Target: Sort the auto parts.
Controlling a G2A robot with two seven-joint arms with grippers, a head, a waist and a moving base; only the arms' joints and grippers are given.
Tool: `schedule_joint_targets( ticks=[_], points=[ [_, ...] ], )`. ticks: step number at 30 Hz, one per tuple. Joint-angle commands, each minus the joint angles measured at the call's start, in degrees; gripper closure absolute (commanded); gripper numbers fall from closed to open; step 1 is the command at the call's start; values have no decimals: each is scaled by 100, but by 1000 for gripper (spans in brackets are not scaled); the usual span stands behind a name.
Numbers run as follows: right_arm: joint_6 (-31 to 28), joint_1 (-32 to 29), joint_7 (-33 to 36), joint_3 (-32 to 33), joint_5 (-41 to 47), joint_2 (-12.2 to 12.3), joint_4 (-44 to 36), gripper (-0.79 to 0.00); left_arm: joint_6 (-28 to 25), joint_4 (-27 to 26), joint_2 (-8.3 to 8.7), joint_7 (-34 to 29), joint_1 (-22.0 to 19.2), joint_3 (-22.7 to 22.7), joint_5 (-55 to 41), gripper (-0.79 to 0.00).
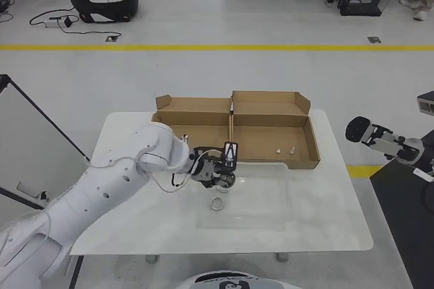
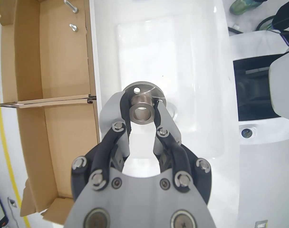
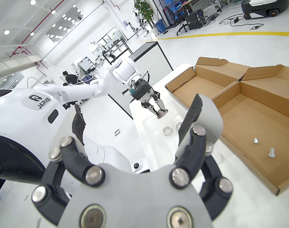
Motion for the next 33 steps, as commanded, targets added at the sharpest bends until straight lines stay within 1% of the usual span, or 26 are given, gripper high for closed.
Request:
schedule_joint_targets(
  ticks=[1,2,5,7,10,16,20,28,33],
  points=[
    [0,0,0,0,0,0,0,-785,-312,-41,94,450,235,-247,171,0],
    [0,0,0,0,0,0,0,-785,-393,-72,136,706,348,-368,239,0],
    [0,0,0,0,0,0,0,-785,-393,-313,260,1482,629,-566,561,0],
    [0,0,0,0,0,0,0,-785,-393,-408,348,2049,746,-605,839,0],
    [0,0,0,0,0,0,0,-785,-393,-418,475,2934,791,-579,1323,0],
    [0,0,0,0,0,0,0,-785,-393,-264,677,4678,587,-365,2255,0],
    [0,0,0,0,0,0,0,-785,-393,-128,781,5637,379,-210,2720,0],
    [0,0,0,0,0,0,0,-785,-393,66,922,7250,-20,24,3315,0],
    [0,0,0,0,0,0,0,-785,-393,175,1022,8184,-158,53,3656,0]
  ],
)
